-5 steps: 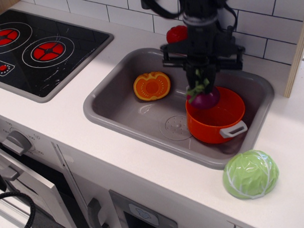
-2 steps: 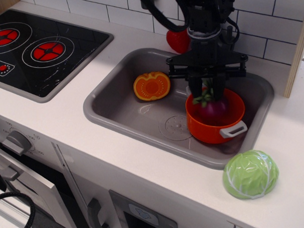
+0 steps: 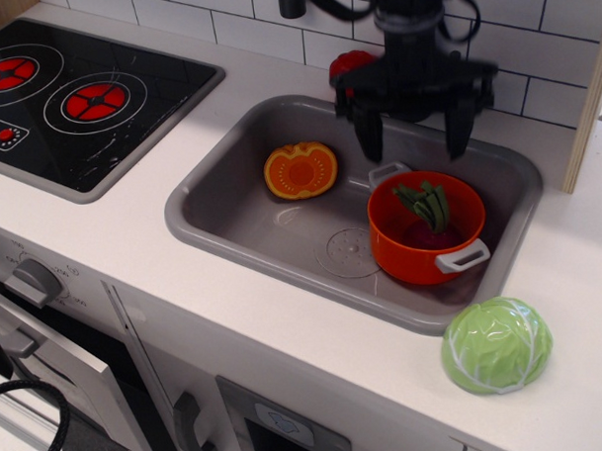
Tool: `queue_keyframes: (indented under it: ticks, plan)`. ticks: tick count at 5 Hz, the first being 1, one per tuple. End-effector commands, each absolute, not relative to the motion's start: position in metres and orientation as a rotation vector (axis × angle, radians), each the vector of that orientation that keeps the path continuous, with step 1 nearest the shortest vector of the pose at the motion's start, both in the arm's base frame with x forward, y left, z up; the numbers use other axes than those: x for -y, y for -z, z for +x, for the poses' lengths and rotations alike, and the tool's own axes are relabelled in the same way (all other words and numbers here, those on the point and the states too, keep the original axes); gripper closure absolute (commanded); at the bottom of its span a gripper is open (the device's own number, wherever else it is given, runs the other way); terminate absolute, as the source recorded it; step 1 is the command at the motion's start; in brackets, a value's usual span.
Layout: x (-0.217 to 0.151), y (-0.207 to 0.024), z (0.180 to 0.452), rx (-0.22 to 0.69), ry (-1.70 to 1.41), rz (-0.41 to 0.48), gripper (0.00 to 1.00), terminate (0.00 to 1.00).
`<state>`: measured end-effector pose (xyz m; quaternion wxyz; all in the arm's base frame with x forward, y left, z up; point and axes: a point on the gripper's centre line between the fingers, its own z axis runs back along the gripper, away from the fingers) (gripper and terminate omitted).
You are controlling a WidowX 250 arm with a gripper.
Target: Put beet in pot sink
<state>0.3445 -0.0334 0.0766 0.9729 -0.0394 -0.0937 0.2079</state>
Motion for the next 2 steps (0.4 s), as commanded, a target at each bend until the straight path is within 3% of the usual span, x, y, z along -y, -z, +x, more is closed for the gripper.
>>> queue_keyframes:
  ticks: [1, 2]
  plan:
    - [0.0231, -0.1105, 0.3338, 0.272, -0.396, -0.081, 0.00, 0.00]
    - [0.0231, -0.1105, 0.3338, 0.272, -0.396, -0.081, 0.00, 1.00]
